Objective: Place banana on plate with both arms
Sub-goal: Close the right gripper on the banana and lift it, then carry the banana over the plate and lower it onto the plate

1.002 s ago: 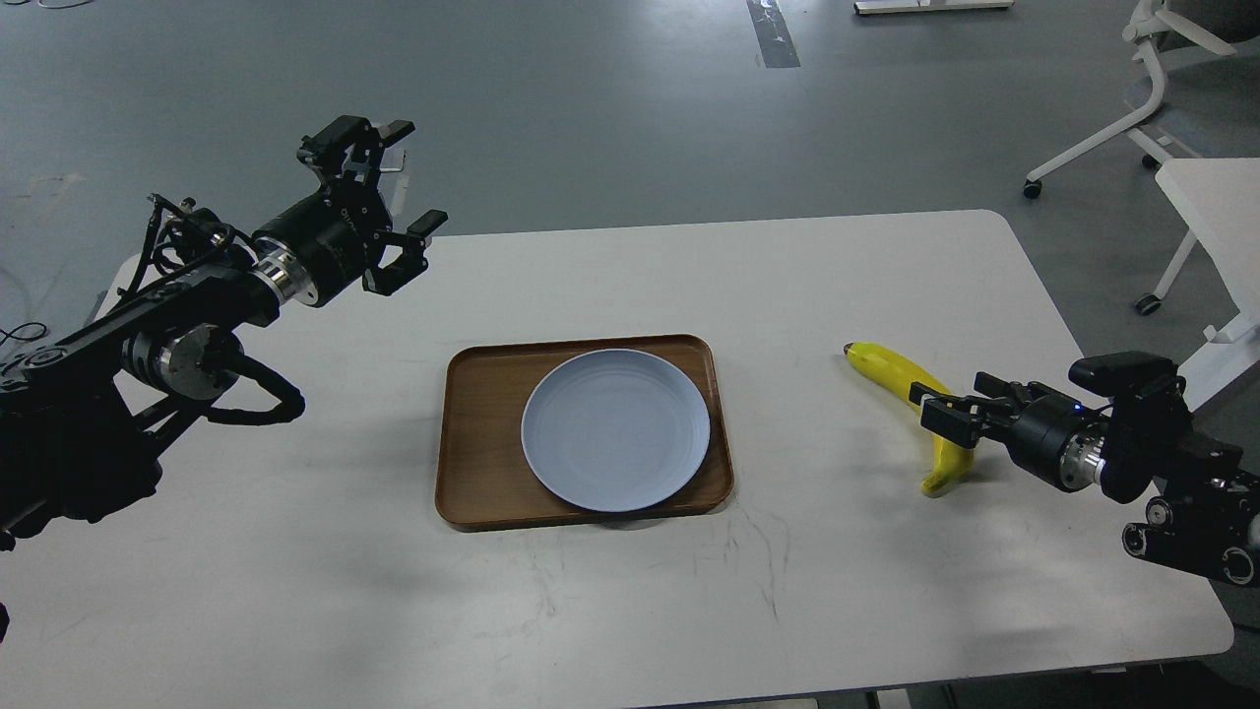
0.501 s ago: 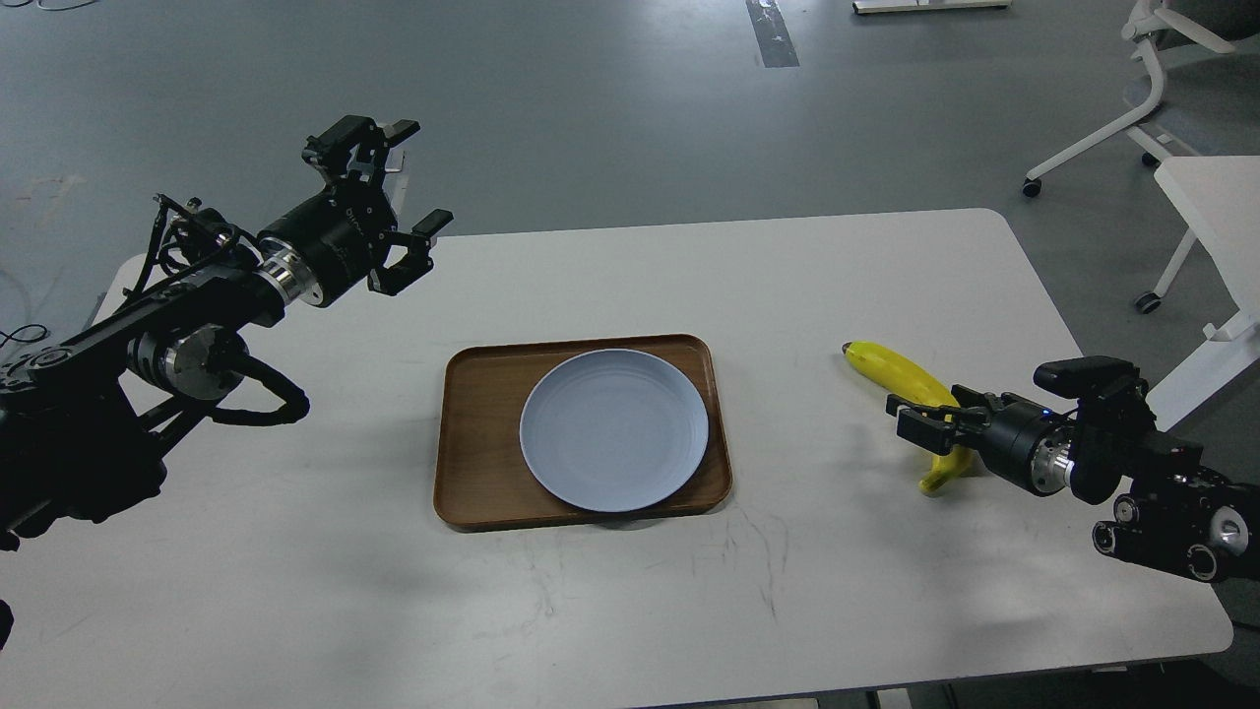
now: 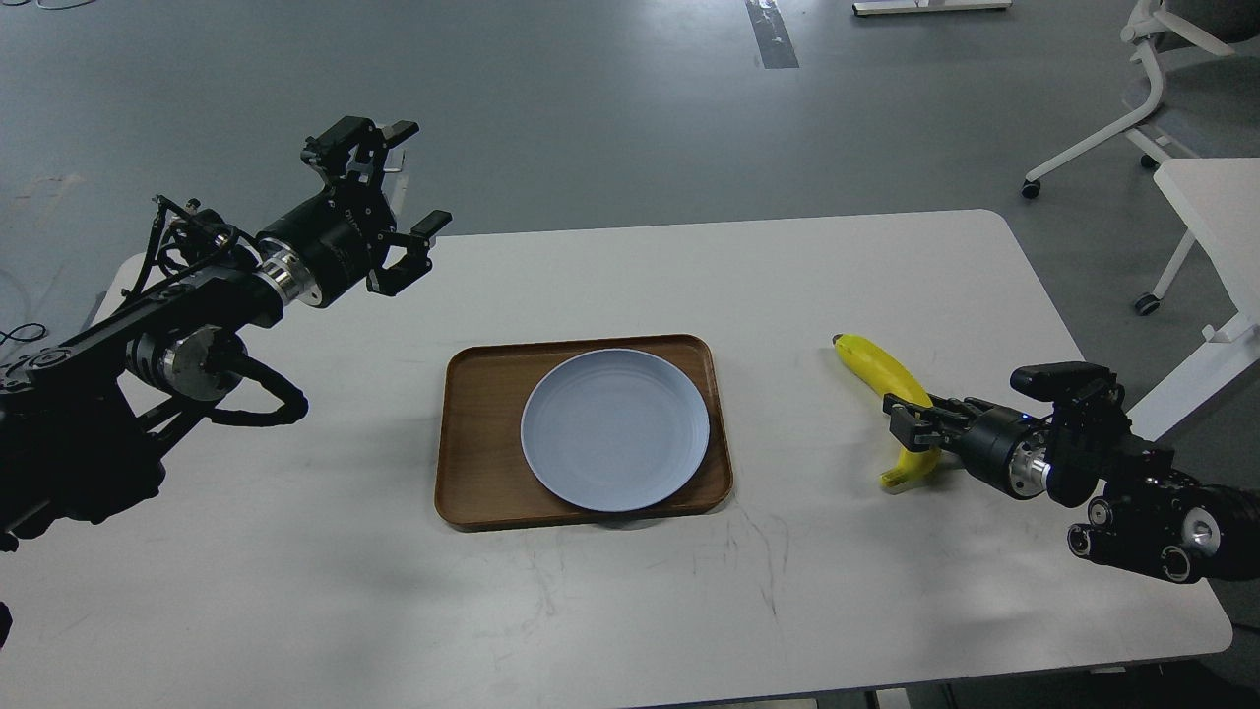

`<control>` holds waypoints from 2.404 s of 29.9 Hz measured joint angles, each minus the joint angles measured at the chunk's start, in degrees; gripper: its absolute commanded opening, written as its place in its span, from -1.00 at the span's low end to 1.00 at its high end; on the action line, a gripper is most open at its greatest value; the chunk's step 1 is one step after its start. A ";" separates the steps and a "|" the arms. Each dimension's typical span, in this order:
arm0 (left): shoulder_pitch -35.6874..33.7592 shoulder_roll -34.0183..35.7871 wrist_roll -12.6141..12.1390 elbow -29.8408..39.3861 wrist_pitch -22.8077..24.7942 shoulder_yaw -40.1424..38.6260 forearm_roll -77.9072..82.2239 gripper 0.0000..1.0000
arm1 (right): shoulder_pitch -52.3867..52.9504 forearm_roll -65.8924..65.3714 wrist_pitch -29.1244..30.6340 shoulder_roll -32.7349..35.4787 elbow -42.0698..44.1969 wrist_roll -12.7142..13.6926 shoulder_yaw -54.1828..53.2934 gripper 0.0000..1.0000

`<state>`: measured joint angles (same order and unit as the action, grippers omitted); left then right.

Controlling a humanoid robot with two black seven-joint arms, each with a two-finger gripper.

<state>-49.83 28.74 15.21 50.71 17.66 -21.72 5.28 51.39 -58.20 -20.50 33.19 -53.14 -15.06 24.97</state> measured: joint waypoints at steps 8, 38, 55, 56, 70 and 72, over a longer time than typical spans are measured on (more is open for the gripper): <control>0.00 0.01 0.00 0.00 0.01 0.11 0.08 0.96 | 1.03 3.81 -2.21 -0.63 -0.88 -0.68 -0.99 -1.00; -0.18 0.10 0.00 1.04 -0.63 -0.06 0.18 0.96 | 18.53 3.28 -3.76 -21.26 -8.45 -12.53 9.89 -1.00; -0.18 0.91 0.44 1.15 -0.63 -0.05 0.18 0.96 | 19.44 3.55 -3.68 -25.60 -0.81 -11.33 16.60 -1.00; -0.18 0.91 0.44 1.15 -0.63 -0.04 0.18 0.96 | 19.44 3.60 -3.67 -25.37 -0.90 -11.23 17.01 -1.00; -0.20 0.57 0.44 1.12 -0.61 0.02 0.22 0.96 | 20.26 4.16 -1.88 -21.87 -3.46 -7.91 17.90 0.89; -0.29 0.42 0.44 1.08 -0.61 0.02 0.25 0.96 | 20.36 4.33 -1.65 -21.44 -4.07 -7.66 17.44 0.95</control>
<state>-50.12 29.16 15.64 51.79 17.05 -21.71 5.52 71.76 -53.87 -22.15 11.75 -57.21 -22.72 42.42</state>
